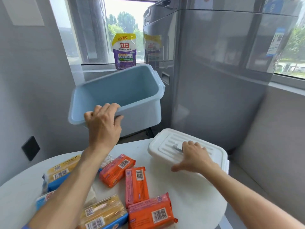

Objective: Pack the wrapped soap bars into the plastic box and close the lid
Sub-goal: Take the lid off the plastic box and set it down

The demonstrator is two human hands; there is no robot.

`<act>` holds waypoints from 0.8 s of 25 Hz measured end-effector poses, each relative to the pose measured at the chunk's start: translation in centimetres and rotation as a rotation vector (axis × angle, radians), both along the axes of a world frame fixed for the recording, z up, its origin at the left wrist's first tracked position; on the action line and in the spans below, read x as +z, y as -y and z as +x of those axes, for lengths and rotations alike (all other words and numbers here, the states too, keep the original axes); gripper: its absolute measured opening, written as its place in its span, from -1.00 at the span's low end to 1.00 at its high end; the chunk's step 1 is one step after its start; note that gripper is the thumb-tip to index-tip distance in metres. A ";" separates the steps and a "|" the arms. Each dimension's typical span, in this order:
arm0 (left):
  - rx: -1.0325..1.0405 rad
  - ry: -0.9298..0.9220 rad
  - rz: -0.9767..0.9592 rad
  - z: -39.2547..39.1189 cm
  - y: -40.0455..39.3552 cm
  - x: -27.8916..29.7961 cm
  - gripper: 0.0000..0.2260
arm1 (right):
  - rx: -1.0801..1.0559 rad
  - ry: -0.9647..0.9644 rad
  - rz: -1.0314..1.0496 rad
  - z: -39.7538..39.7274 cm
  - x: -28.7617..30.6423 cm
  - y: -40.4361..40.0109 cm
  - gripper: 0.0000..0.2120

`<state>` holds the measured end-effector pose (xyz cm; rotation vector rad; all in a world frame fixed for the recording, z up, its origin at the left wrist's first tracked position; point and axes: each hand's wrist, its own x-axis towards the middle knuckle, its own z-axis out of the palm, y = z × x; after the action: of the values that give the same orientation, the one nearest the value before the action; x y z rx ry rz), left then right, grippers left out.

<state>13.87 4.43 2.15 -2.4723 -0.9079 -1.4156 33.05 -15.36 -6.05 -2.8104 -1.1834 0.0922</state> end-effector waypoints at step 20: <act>-0.627 -0.430 -0.101 9.2 7.3 -5.4 -0.90 | -0.114 0.037 0.762 0.2 7.5 7.5 -0.84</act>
<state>23.04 -2.86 -3.24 -3.1185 -0.1177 -0.8875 33.20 -22.82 1.46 -2.1918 -0.8175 -0.3459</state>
